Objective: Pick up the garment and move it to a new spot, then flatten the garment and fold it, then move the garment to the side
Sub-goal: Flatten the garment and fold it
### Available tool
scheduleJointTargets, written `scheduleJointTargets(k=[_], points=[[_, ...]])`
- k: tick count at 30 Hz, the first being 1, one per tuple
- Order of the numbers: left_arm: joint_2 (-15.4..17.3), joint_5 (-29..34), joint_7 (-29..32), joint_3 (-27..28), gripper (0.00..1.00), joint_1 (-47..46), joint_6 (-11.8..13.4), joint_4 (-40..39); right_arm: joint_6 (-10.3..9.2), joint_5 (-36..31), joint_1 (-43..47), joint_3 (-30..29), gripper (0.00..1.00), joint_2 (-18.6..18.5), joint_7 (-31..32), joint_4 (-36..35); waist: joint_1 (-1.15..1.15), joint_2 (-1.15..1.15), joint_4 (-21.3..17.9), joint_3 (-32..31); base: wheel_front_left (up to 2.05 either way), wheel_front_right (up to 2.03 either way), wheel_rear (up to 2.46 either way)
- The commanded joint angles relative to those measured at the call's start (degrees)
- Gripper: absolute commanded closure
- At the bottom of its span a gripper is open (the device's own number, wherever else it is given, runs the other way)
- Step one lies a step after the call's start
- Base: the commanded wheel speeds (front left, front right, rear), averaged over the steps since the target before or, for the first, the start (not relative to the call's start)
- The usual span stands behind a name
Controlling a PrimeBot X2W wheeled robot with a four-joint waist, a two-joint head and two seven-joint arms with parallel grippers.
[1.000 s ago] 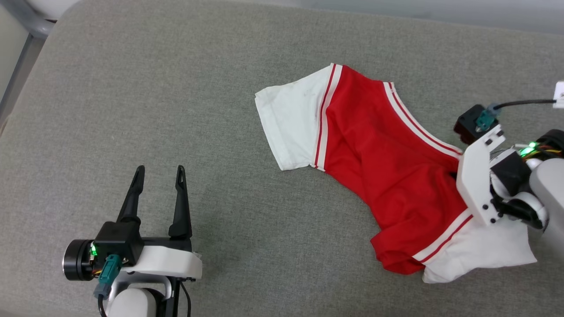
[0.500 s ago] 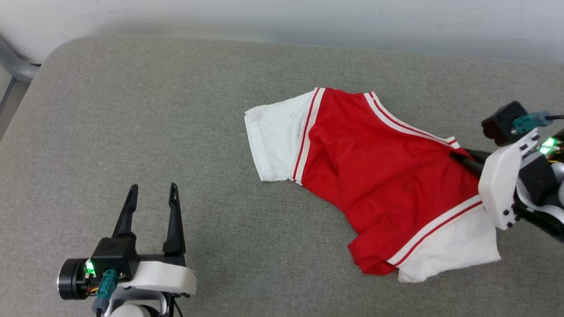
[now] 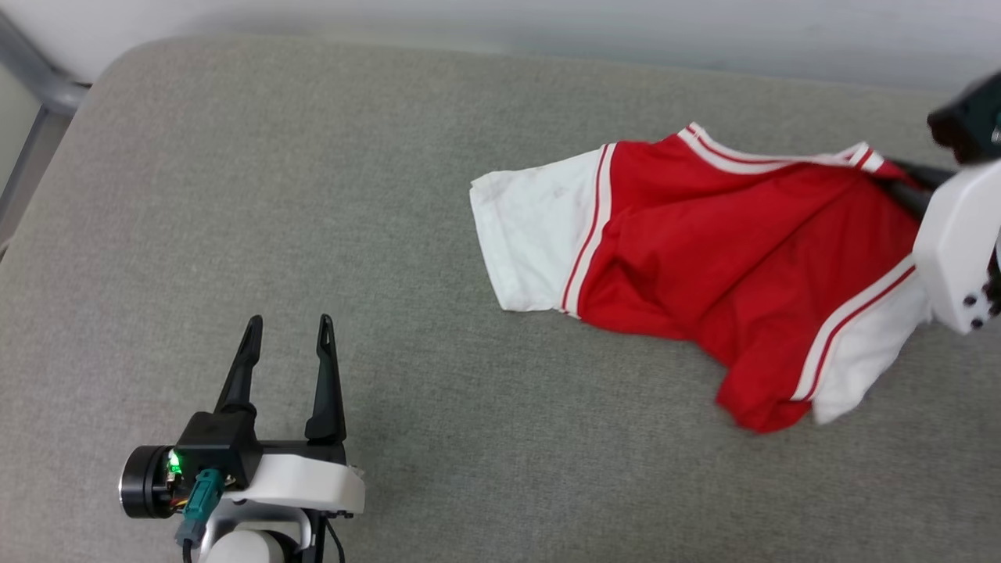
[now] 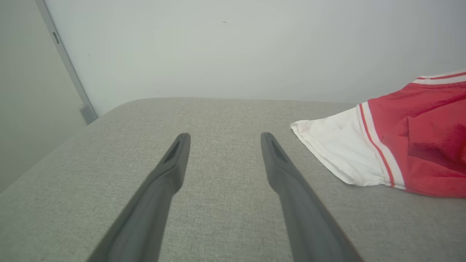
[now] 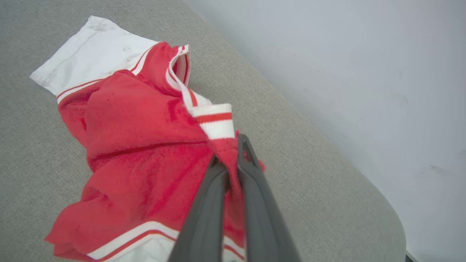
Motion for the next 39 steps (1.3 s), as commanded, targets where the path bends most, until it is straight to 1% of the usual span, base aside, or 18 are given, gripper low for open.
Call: scheduleJointTargets(k=[1,6,9,13,16,20,25,28,29,30,31,34,39], points=[[0.0,-0.5,-0.2,-0.4,0.0,-0.8,0.2,0.0,-0.06,-0.7,-1.9,-0.1,1.0,-0.1,1.1,-0.1,0.0,0.0,1.3,1.5,0.0,0.0,0.0],[0.0,-1.9,-0.1,-1.8,0.0,-2.4,0.6,0.0,-0.06,-2.8,-10.6,1.8,1.0,-0.4,5.5,2.2,0.0,0.0,3.7,5.4,0.0,0.0,0.0],[-0.1,-2.7,-0.2,-2.7,0.0,-3.7,0.8,0.2,-0.06,-4.6,-16.6,5.3,1.0,0.5,6.3,5.0,0.0,0.0,4.8,7.7,0.0,0.0,0.0],[0.0,-3.7,-0.2,-3.9,0.0,-5.5,1.0,0.2,-0.06,-6.2,-22.5,11.3,1.0,3.1,6.3,11.3,0.0,0.0,6.1,10.2,0.0,0.0,0.0],[-0.1,-4.2,-0.2,-4.7,0.0,-6.5,1.2,0.3,-0.06,-5.7,-24.6,15.5,1.0,5.5,5.8,17.1,0.0,0.0,6.8,11.4,0.0,0.0,0.0],[-0.1,-4.5,-0.2,-5.4,0.0,-7.6,1.3,0.6,-0.06,-4.5,-25.0,20.2,1.0,8.4,4.5,24.8,0.0,0.0,7.5,12.5,0.0,0.0,0.0],[-0.1,-4.6,-0.2,-5.3,0.0,-8.4,1.4,0.9,-0.04,-1.8,-24.2,25.2,1.0,10.5,3.2,32.4,0.0,0.0,8.0,13.1,0.0,0.0,0.0],[-0.1,-4.5,-0.2,-4.6,0.0,-8.1,1.4,1.2,-0.04,0.7,-24.5,25.9,1.0,11.5,1.2,35.3,0.0,0.0,7.6,12.9,0.0,0.0,0.0],[-0.1,-4.3,-0.2,-4.4,0.0,-7.9,1.4,1.3,-0.04,1.4,-24.8,25.5,0.84,11.8,-0.2,35.9,0.0,0.0,7.4,12.6,0.0,0.0,0.0],[-0.1,-4.2,-0.2,-4.1,0.0,-7.6,1.4,1.4,-0.04,2.1,-25.2,25.0,0.57,12.0,-1.8,36.3,0.0,0.0,7.2,12.2,0.0,0.0,0.0],[0.0,-4.1,-0.2,-3.8,0.0,-7.3,1.3,1.6,-0.06,3.0,-25.3,24.4,0.0,12.1,-3.5,36.7,0.0,0.0,6.9,11.8,0.0,0.0,0.0],[-0.1,-3.7,-0.2,-3.1,0.0,-6.6,1.5,1.6,-0.05,4.8,-25.0,22.9,0.0,12.0,-9.6,36.1,0.0,0.0,5.9,10.1,0.0,0.0,0.0],[-0.1,-2.4,-0.2,-1.3,0.0,-4.6,1.3,1.2,-0.05,6.4,-21.8,20.3,0.0,10.1,-20.5,33.1,0.0,0.0,3.7,6.9,0.0,0.0,0.0]])
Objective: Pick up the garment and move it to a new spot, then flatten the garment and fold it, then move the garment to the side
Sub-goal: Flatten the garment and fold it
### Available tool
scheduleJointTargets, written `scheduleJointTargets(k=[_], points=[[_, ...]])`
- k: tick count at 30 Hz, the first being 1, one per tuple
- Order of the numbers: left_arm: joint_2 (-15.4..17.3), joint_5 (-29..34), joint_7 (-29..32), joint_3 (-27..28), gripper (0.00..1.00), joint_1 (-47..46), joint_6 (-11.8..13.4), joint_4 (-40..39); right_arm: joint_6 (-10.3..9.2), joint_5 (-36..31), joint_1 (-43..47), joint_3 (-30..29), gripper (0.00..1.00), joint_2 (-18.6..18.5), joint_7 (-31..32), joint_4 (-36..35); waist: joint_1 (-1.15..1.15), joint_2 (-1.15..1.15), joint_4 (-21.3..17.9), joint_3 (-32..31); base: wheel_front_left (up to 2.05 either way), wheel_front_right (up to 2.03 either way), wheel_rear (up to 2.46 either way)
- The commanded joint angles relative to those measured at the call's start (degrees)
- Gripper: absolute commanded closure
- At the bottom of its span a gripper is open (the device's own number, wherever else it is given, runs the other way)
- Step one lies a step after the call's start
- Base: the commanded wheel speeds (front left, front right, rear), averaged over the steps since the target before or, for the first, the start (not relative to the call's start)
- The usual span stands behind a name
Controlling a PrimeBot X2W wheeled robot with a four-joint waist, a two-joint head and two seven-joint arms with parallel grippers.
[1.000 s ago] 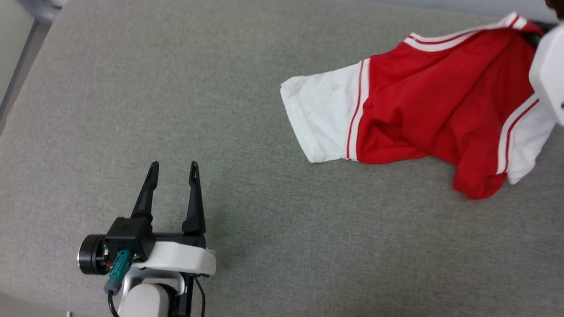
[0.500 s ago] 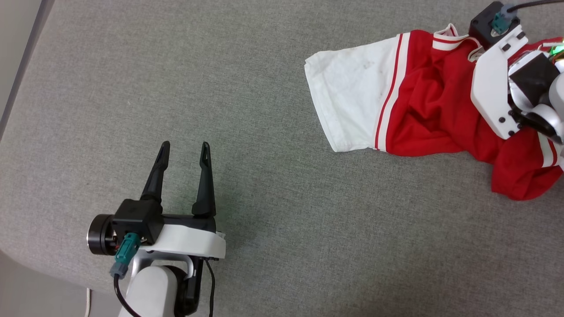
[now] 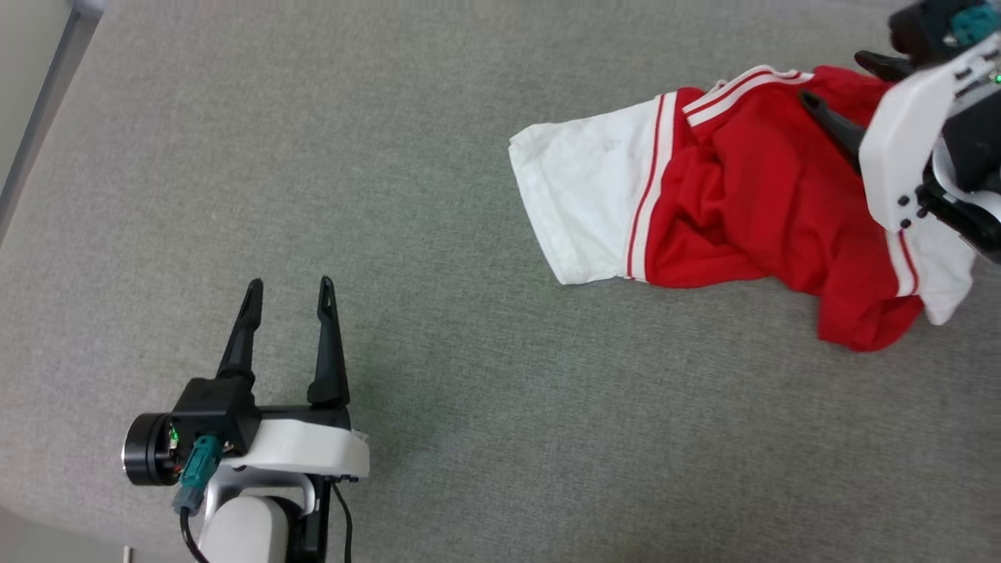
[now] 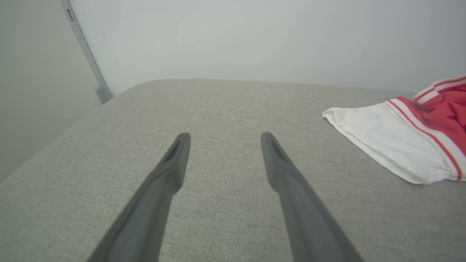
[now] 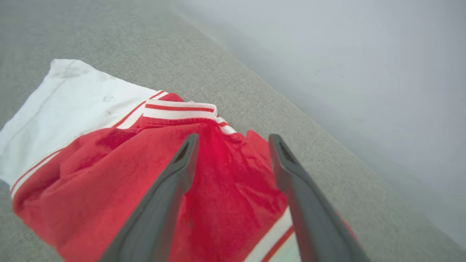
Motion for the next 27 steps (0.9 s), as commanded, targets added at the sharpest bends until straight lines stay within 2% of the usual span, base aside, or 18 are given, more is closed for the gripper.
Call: scheduleJointTargets(k=[1,4,5,6,10,14,17,20,27], points=[[0.0,0.6,-0.2,0.8,0.0,1.0,-0.3,-0.3,-0.05,0.4,2.3,-1.5,0.0,-0.7,-3.5,-1.0,0.0,0.0,-1.9,-2.3,0.0,0.0,0.0],[0.0,1.6,-0.2,2.0,0.0,2.0,-0.8,-0.6,-0.06,-0.2,5.8,-5.1,0.0,-1.8,-9.4,-2.5,0.0,0.0,-3.3,-4.1,0.0,0.0,0.0],[0.0,2.3,-0.2,3.0,0.0,3.1,-1.1,-0.9,-0.05,-1.0,10.5,-9.1,0.0,-2.3,-13.0,-4.2,0.0,0.0,-4.4,-5.6,0.0,0.0,0.0],[0.0,2.5,-0.2,3.2,0.0,3.4,-1.2,-1.0,-0.06,-1.3,12.1,-10.9,0.0,-2.6,-13.8,-4.9,0.0,0.0,-4.8,-6.1,0.0,0.0,0.0],[0.0,3.0,-0.2,4.0,0.0,4.7,-1.4,-1.3,-0.05,-2.9,18.3,-17.6,0.0,-3.1,-14.8,-7.5,0.0,0.0,-6.0,-7.6,0.0,0.0,0.0],[0.0,3.4,-0.2,4.6,0.0,5.8,-1.6,-1.6,-0.05,-4.8,23.2,-24.5,0.0,-3.5,-12.6,-11.3,0.0,0.0,-6.7,-8.6,0.0,0.0,0.0],[0.0,3.5,-0.2,4.7,0.0,6.3,-1.8,-1.8,-0.05,-5.7,25.7,-29.1,0.0,-3.5,-9.1,-14.5,0.0,0.0,-6.7,-8.8,0.0,0.0,0.0],[0.0,3.5,-0.2,4.4,0.0,6.2,-2.0,-2.0,-0.05,-6.2,26.3,-31.8,0.0,-4.3,-3.0,-17.9,0.0,0.0,-6.4,-8.4,0.0,0.0,0.0],[0.0,2.8,-0.1,2.8,0.0,4.2,-2.1,-2.6,-0.06,-3.5,22.6,-32.3,0.0,-7.7,20.0,-21.5,0.0,0.0,-4.5,-5.3,0.0,0.0,0.0]])
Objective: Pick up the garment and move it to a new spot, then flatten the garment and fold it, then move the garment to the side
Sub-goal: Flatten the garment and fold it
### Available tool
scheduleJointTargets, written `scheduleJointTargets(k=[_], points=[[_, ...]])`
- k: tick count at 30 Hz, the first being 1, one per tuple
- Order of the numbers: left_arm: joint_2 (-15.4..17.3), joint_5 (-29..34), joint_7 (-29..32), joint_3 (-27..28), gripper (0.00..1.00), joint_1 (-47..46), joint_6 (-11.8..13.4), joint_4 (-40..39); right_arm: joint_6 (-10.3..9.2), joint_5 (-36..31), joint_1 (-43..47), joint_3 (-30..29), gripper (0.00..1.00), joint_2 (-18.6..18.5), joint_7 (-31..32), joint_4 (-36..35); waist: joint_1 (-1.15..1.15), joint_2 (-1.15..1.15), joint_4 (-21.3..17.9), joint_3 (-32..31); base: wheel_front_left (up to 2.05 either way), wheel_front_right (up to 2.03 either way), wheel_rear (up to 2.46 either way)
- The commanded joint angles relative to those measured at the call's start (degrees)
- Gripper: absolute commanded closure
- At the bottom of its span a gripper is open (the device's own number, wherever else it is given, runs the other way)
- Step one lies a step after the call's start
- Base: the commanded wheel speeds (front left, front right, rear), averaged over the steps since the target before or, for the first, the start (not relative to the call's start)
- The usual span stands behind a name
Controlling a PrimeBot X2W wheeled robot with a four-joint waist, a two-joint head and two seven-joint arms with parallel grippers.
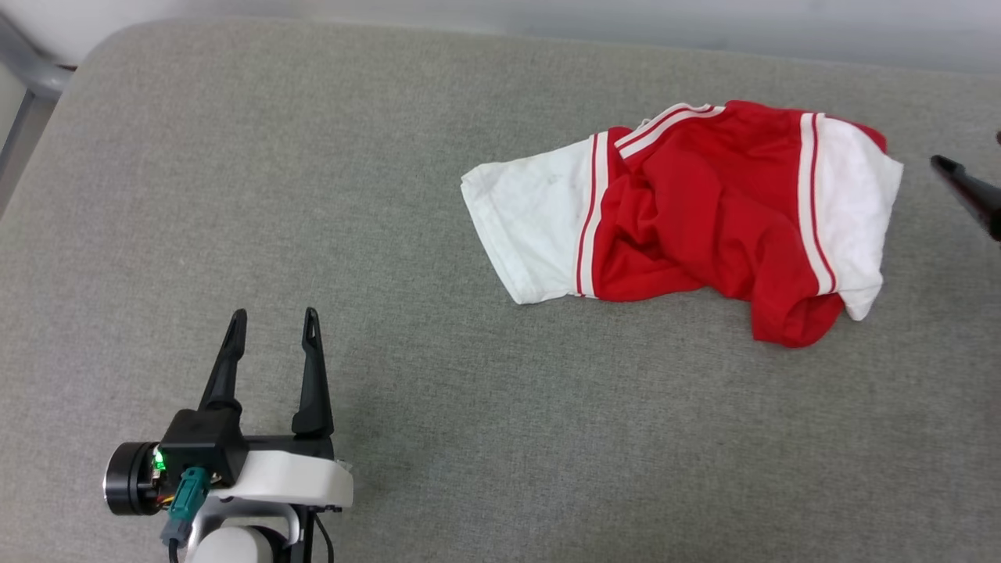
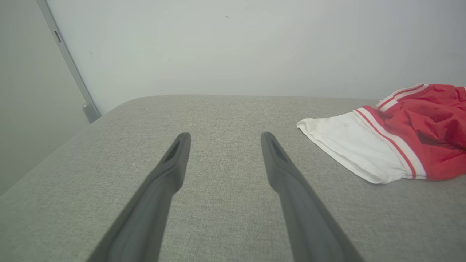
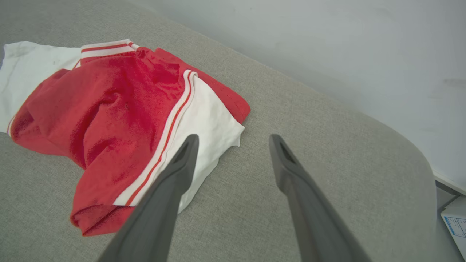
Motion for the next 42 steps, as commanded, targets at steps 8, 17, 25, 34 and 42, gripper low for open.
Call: scheduleJointTargets(k=[8,17,25,34,42], points=[[-0.1,-1.9,-0.2,-2.8,0.0,-4.0,0.7,-0.5,-0.06,-2.2,-7.0,-1.6,0.0,0.7,17.9,3.2,0.01,0.0,3.6,7.0,0.0,0.0,0.0],[-0.1,-2.9,-0.2,-4.1,0.0,-6.8,1.3,-0.9,-0.06,-7.6,-9.4,-0.1,0.0,3.8,20.6,10.1,0.01,0.0,5.3,11.8,0.0,0.0,0.0],[-0.1,-3.1,-0.2,-4.0,0.0,-8.2,1.5,-0.4,-0.06,-8.6,-5.9,2.2,0.0,5.7,20.3,18.1,0.01,0.0,5.3,13.3,0.0,0.0,0.0],[0.0,-1.7,-0.2,-2.1,0.0,-5.5,1.1,0.3,-0.06,-2.1,-8.4,4.0,1.0,4.5,6.1,11.1,0.01,0.0,2.2,7.4,0.0,0.0,0.0],[0.0,-0.4,-0.2,-0.2,0.0,-1.5,0.8,0.7,-0.06,3.1,-1.0,7.3,1.0,2.3,-1.2,-0.8,0.01,0.0,-0.3,0.0,0.0,0.0,0.0]])
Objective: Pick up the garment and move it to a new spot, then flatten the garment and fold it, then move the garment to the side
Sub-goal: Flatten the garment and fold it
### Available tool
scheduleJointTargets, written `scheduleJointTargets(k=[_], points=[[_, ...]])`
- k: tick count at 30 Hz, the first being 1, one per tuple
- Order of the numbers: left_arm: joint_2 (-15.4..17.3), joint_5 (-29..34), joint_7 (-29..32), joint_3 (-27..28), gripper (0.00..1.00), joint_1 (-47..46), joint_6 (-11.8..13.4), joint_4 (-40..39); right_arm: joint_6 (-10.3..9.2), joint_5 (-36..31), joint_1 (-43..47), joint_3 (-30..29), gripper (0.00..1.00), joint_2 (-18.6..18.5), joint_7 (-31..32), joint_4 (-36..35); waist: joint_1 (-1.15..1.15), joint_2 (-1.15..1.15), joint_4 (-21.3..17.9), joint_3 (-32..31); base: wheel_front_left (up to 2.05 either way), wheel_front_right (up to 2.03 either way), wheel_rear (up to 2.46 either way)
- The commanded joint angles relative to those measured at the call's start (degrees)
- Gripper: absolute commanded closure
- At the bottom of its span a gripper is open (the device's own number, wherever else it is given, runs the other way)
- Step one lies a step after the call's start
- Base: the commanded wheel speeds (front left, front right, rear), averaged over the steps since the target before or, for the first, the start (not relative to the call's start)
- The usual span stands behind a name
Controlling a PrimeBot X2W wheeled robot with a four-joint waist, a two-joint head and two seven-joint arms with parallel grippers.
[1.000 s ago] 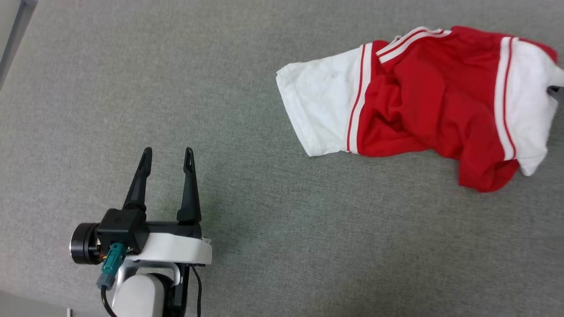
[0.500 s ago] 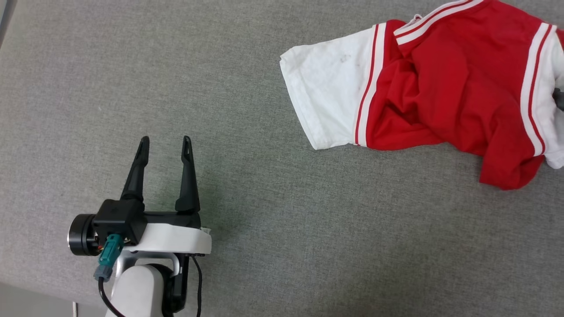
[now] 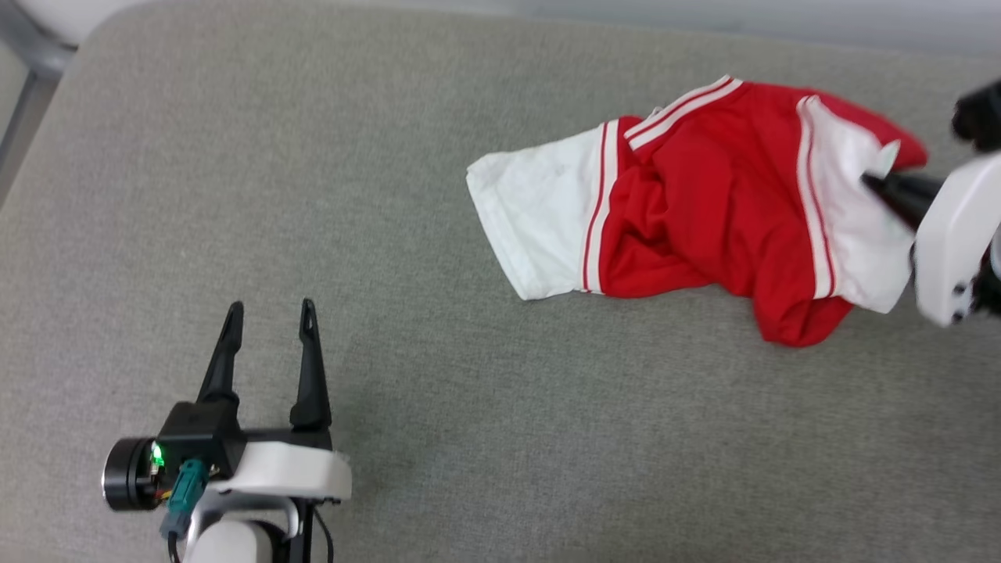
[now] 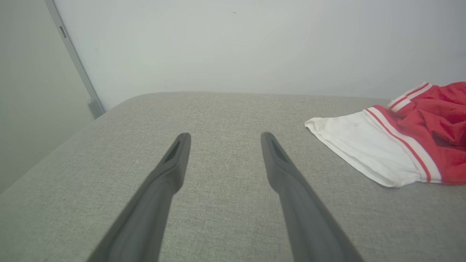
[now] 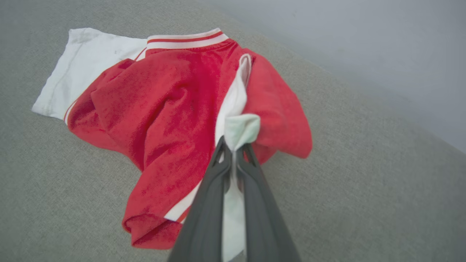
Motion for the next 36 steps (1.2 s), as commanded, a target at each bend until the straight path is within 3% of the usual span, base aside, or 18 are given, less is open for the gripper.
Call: scheduleJointTargets(k=[1,11,19,26,36], points=[[0.0,0.5,-0.2,0.5,0.0,1.4,-0.1,-0.1,-0.06,1.0,3.0,0.2,1.0,-0.3,-1.0,-2.3,-0.01,0.0,-1.8,-3.6,0.0,0.0,0.0],[0.0,1.2,-0.2,2.3,0.0,7.1,0.1,-0.5,-0.05,1.6,22.6,-3.8,1.0,1.1,-2.5,-21.0,-0.01,0.0,-4.9,-10.0,0.0,0.0,0.0],[0.0,1.6,-0.2,2.4,0.0,9.0,0.0,-1.0,-0.05,0.3,38.8,-10.5,1.0,5.6,-1.9,-27.9,-0.01,0.0,-5.8,-12.2,0.0,0.0,0.0],[0.0,1.4,-0.2,3.0,0.0,9.7,0.3,-1.4,-0.05,-1.3,49.7,-21.6,1.0,9.2,-2.2,-24.2,-0.01,0.0,-7.2,-11.9,0.0,0.0,0.0],[0.0,1.4,-0.2,2.2,0.0,7.6,-0.1,-1.2,-0.06,0.3,54.2,-29.1,1.0,12.1,-3.1,-7.3,-0.01,0.0,-7.2,-9.6,0.0,0.0,0.0]])
